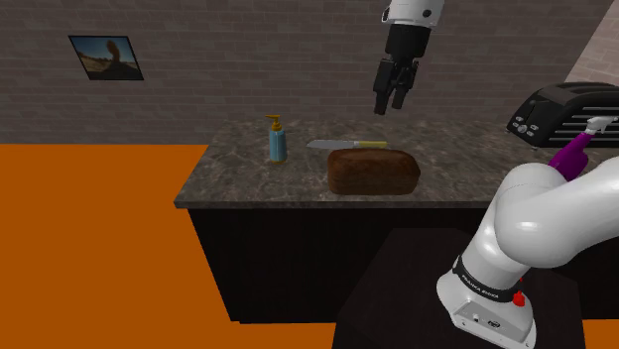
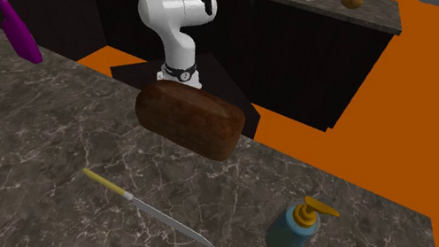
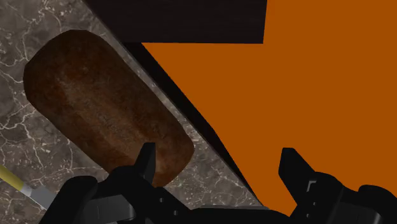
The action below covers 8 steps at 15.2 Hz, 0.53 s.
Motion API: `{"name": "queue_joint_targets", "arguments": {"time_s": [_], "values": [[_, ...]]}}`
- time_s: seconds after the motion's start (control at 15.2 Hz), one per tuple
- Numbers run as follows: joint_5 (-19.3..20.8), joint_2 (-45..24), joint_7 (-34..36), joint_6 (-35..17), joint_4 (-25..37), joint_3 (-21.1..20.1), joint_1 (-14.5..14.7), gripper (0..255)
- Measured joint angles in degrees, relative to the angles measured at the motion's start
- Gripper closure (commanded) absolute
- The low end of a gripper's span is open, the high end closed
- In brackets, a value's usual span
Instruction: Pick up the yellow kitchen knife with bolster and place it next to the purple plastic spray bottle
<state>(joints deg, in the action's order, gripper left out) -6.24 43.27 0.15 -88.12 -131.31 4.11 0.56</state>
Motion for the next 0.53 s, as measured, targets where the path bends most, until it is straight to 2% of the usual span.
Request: {"name": "queue_joint_targets", "arguments": {"time_s": [0.2, 0.53], "values": [[1.11, -0.21, -2.54, -1.42, -1.21, 1.24, 0.0, 0], [5.02, -3.42, -12.36, -8.53, -4.84, 6.01, 0.18, 0]]}}
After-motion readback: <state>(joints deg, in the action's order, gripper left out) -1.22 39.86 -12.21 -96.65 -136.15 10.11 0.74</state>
